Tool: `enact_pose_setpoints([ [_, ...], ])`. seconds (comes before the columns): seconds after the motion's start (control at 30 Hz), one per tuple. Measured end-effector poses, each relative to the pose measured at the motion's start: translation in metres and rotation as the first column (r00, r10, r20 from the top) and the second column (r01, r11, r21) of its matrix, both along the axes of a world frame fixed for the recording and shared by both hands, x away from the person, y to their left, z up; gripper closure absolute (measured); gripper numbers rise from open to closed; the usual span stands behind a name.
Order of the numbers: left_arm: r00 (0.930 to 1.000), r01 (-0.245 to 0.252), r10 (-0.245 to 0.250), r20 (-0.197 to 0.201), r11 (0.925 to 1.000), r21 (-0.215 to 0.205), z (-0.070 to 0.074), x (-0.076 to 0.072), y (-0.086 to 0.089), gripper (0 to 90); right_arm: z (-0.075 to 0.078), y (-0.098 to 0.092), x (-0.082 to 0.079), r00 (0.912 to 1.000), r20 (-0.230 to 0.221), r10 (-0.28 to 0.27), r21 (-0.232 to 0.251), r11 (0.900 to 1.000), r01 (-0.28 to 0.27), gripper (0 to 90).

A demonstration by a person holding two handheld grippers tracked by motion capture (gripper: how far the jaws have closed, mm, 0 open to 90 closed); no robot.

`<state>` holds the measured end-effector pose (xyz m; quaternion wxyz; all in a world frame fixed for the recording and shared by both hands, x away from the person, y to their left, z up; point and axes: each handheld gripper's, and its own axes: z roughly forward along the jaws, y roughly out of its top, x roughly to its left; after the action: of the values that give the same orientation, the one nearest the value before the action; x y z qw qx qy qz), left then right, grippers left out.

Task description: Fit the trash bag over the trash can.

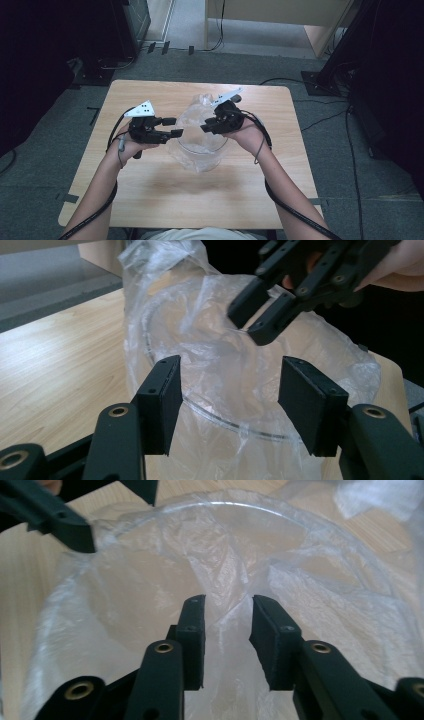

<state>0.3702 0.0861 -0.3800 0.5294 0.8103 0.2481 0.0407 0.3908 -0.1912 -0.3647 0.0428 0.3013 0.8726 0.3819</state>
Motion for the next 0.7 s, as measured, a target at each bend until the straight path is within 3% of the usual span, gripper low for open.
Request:
enact_pose_setpoints([
  [0.2, 1.0, 0.006, -0.006, 0.003, 1.0, 0.001, -0.001, 0.0, -0.002, 41.8, -0.011, 0.007, 0.009, 0.9996, -0.023, -0.014, -0.046, 0.999, 0.013, 49.3],
  [0.33, 1.0, 0.009, -0.009, 0.003, 1.0, 0.0, -0.001, 0.0, -0.002, 41.7, -0.012, 0.01, 0.012, 0.9995, 0.002, -0.032, -0.092, 0.995, 0.032, 34.8],
  [0.6, 1.0, -0.002, 0.002, 0.003, 1.0, 0.002, -0.001, 0.001, -0.001, 41.4, 0.004, 0.018, 0.006, 0.9999, 0.006, -0.011, -0.048, 0.999, 0.012, 41.1],
  [0.7, 1.0, -0.003, 0.003, 0.002, 1.0, 0.0, -0.002, 0.001, 0.0, 41.4, 0.01, 0.027, 0.005, 0.9998, 0.017, -0.004, -0.017, 1.0, 0.004, 49.5],
])
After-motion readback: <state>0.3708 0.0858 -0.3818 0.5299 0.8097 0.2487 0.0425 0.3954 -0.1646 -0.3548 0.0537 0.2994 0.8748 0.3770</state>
